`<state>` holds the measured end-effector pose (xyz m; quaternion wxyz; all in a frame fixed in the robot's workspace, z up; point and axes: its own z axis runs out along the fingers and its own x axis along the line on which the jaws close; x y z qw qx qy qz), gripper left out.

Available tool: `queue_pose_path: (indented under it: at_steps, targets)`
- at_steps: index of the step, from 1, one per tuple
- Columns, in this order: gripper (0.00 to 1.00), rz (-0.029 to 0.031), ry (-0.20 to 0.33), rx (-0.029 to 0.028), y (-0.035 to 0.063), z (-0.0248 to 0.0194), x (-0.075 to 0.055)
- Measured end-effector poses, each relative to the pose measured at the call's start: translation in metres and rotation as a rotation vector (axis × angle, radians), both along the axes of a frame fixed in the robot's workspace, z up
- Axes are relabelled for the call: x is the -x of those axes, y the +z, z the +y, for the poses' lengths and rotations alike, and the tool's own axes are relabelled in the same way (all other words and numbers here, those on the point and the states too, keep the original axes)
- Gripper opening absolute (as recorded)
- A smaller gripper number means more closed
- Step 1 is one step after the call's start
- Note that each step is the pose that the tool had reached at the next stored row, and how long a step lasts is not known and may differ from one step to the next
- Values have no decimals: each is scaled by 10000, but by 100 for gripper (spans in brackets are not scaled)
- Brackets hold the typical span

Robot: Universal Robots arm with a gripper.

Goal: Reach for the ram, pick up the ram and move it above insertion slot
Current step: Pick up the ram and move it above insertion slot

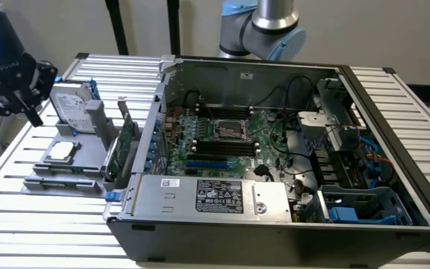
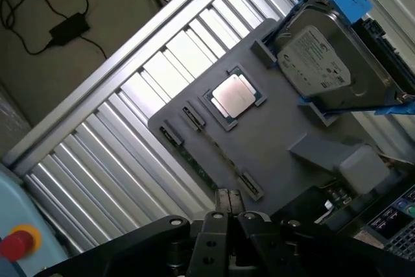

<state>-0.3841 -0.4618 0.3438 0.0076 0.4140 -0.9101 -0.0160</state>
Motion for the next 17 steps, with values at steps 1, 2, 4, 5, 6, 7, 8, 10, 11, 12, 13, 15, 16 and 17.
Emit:
queue_pose_path:
  at_steps: [1,2,4,5,6,7,8,10,11,12,13,15,16,17]
  targets:
    - [11,-1,181,0,0,0,0]
    - [11,0,358,0,0,1,1]
    - [11,0,718,0,0,0,1]
    - [11,0,915,0,0,0,0]
    - [11,0,1096,0,0,0,0]
    - [11,0,1275,0,0,0,0]
    - [11,-1,1456,0,0,0,0]
    - [11,0,1815,0,0,0,0]
    - [11,-1,1994,0,-1,0,0]
    - [11,-1,2185,-1,-2,0,0]
    - [11,-2,2355,-1,-5,1,0]
    - [11,-1,2730,1,-11,0,0]
    - [11,-1,2910,1,-14,1,0]
    - [11,-4,3089,2,-16,0,0]
